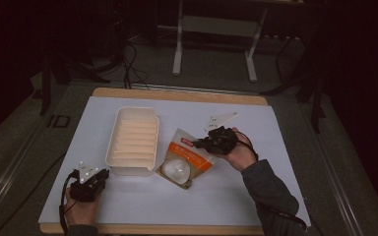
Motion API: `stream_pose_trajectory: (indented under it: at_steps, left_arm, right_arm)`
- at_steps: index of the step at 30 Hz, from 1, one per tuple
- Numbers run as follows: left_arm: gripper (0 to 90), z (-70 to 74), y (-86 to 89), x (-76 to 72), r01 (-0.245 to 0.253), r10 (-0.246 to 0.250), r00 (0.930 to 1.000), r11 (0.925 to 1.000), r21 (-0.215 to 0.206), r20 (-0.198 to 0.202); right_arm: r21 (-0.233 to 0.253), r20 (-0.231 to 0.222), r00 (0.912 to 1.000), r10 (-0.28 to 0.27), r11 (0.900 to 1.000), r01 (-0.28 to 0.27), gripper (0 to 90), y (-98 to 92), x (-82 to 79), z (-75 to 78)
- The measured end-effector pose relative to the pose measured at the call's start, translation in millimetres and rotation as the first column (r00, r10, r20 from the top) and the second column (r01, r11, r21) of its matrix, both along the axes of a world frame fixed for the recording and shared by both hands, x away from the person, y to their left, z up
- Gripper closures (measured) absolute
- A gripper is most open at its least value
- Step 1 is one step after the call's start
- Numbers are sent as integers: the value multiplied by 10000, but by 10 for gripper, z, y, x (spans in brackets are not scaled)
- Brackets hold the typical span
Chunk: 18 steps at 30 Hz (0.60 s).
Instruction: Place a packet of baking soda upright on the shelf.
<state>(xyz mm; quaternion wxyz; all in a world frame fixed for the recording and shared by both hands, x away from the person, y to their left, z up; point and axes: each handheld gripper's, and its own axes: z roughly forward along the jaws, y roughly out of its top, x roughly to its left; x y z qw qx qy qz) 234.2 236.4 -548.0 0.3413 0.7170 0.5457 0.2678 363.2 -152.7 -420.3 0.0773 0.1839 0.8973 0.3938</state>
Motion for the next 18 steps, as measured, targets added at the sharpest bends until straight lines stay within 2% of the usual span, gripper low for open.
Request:
stream_pose_trajectory:
  at_steps: [8, 18]
  left_arm:
    - [822, -4, 0, 1, 31, -31, 10000, 10000, -65, -12]
    - [809, -6, 5, 0, 7, -7, 10000, 9999, -118, 27]
  right_arm:
    - [-300, 493, 9984, 292, 9992, -277, 900, 81, -9, 106]
    - [-540, 1078, 9922, 631, 9969, -576, 900, 153, 25, 204]
